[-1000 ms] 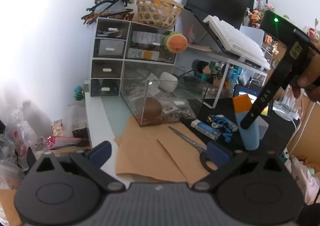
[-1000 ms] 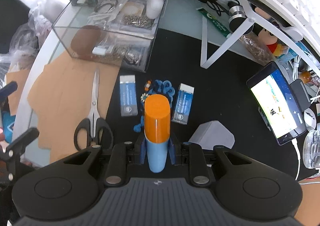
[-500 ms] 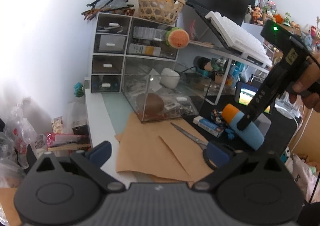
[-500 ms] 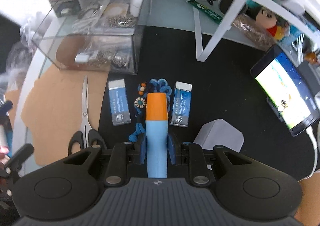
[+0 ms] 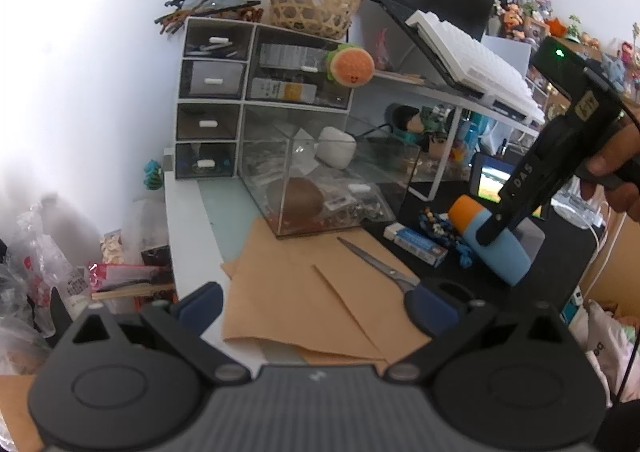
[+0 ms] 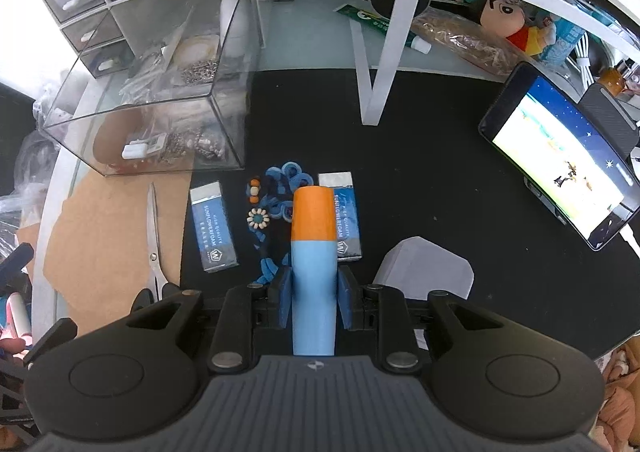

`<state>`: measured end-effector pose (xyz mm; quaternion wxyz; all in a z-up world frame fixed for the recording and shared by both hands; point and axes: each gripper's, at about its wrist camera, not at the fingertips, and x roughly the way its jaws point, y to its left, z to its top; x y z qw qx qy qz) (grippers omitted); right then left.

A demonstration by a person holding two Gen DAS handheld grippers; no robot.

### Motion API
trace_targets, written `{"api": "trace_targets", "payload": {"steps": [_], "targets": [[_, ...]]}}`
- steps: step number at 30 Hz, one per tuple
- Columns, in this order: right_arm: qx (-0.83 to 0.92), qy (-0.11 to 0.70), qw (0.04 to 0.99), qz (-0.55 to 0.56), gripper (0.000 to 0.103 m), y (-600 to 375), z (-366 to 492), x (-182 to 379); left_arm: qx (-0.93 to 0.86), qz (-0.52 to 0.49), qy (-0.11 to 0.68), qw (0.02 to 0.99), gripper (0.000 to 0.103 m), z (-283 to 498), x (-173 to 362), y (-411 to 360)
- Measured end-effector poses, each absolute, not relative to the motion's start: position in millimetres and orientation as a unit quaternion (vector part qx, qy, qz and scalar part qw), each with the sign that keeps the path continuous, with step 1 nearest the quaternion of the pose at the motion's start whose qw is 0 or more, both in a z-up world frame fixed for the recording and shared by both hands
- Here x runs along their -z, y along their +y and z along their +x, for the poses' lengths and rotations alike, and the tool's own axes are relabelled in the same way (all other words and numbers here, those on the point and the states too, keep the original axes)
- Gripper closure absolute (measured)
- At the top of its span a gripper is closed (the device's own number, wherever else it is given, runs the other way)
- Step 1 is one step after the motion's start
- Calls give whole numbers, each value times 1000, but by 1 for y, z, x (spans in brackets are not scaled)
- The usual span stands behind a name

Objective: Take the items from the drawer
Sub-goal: 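Lower the sunscreen bottle onto the black mat beside the erasers, then open the right gripper and release the sunscreen bottle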

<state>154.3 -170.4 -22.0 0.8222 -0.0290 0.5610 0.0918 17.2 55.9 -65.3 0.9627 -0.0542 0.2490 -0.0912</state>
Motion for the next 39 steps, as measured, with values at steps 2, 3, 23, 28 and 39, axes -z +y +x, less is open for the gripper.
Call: {"api": "trace_targets", "payload": {"steps": [2,3,23,28,39], "targets": [[-92,560,823,-31,76,-171,154,22,91,-53,249,963,0,17,65,55],[-92,560,823,-32,76,-172,153,23,91,-53,249,963,0,17,65,55],[-86,556,825,-60,61,-172,143,20,94,-50,250,962,0,19,67,53],[-90,561,820,-73,61,-168,138,24,95,-50,248,963,0,18,66,52],[-117,559,820,-46,70,-161,136,22,95,-53,244,964,0,15,64,55]]}}
